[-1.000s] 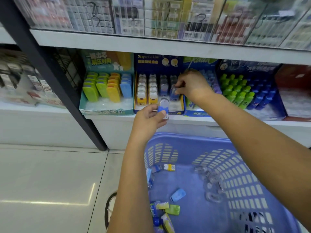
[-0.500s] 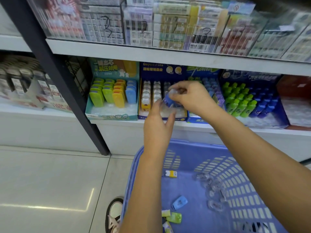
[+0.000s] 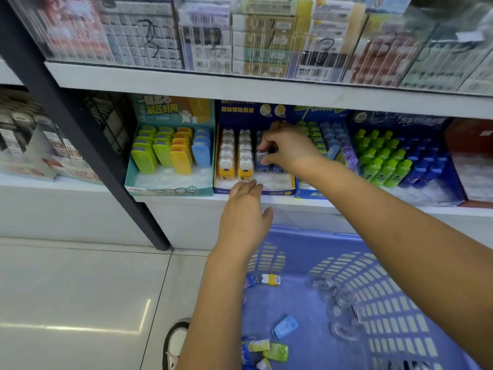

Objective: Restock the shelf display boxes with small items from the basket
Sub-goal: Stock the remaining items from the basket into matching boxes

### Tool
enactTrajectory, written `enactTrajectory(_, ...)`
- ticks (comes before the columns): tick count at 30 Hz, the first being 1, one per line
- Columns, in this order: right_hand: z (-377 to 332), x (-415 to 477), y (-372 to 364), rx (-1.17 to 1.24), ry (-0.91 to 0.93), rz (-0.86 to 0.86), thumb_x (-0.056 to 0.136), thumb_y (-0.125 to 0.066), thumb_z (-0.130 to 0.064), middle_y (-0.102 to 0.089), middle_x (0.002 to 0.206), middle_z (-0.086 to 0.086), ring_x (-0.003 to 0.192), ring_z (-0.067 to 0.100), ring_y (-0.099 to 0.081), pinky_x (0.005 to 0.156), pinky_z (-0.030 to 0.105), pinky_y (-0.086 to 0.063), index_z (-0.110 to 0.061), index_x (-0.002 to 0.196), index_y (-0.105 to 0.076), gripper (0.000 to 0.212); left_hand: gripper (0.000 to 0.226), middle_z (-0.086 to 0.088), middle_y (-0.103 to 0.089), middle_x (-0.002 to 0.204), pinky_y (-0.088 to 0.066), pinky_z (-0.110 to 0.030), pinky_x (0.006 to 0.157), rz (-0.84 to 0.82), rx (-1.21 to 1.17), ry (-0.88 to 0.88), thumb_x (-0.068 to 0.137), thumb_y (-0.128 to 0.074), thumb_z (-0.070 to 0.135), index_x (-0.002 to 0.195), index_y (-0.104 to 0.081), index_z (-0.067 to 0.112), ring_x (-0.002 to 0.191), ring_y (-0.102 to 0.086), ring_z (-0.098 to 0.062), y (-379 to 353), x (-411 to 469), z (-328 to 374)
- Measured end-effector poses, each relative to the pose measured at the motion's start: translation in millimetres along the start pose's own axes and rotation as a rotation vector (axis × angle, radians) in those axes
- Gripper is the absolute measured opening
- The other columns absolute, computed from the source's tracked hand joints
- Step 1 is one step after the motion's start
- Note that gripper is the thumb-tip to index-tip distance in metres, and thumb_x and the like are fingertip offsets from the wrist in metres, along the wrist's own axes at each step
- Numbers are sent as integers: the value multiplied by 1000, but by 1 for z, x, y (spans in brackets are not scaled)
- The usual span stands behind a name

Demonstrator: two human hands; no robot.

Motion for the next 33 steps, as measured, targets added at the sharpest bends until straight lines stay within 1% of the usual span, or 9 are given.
enactTrajectory(6,-7,-1,6,-132,-31,-34,81,-71,-20,-55,118,8,120,30,-40,97,38,-37,-16,106,-67,26,49,-4,-43,144,-23,-19,106,17,-32,-34,93,-55,26,139,-45,9,136,-30,-15,8,-1,6)
enactTrajectory(10,-17,-28,10,-132,16,8,85,-65,-20,-49,122,12,113,29,-46,94,35,-41,-14,116,-63,32,15,3,-66,94,-42,-10,69,195,-296,-7,91,-57,21,100,-67,15,81,-59,-5,26,-20,7)
enactTrajectory(12,-13,-67,6,41,17,120,85,-64,-22,-52,106,8,90,23,-52,79,34,-45,-12,110,-61,27,12,4,-63,72,-41,-12,59,40,-256,97,88,-57,17,84,-67,12,66,-59,-8,5,-24,-8)
enactTrajectory(14,-2,-110,-25,141,-2,63,86,-64,-24,-54,87,2,76,17,-51,73,33,-44,-14,98,-61,17,16,-3,-61,68,-43,-23,60,-252,-72,211,87,-55,14,76,-66,8,75,-65,-24,-32,-33,-25)
enactTrajectory(16,15,-150,-82,130,-56,-190,85,-63,-25,-63,91,4,87,20,-58,80,31,-43,-14,100,-64,18,17,-13,-64,78,-43,-30,65,-520,116,278,87,-51,10,78,-65,6,95,-63,-32,-72,-52,-41)
enactTrajectory(19,43,-192,-161,110,-142,-486,87,-61,-24,-63,117,10,113,24,-55,93,27,-38,-12,117,-62,32,30,-20,-59,123,-44,-35,90,-755,261,335,91,-49,11,118,-58,0,115,-55,-32,-132,-89,-58)
enactTrajectory(22,56,-204,-210,155,-159,-576,90,-54,-13,-54,129,13,122,25,-49,101,27,-35,-13,128,-55,39,44,-21,-42,138,-36,-39,106,-724,291,442,95,-42,11,136,-38,-1,127,-41,-33,-169,-114,-74)
enactTrajectory(26,51,-201,-253,229,-133,-612,92,-45,-4,-50,130,10,127,31,-45,105,35,-34,-14,126,-54,37,58,-22,-23,148,-28,-38,110,-711,439,538,97,-39,16,144,-15,-7,133,-28,-34,-196,-134,-101)
enactTrajectory(33,45,-198,-305,160,-12,-629,99,-36,-21,-34,148,4,132,25,-36,106,41,-37,-19,138,-38,39,51,-22,-23,150,-24,-40,113,-676,496,596,100,-36,18,145,-20,1,139,-22,-36,-215,-139,-119)
Point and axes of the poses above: each hand's wrist, its own x-axis towards the middle knuckle, its own y-axis out of the back of the hand, z = x × y, the point moved 8 cm from there along x, towards the middle knuckle
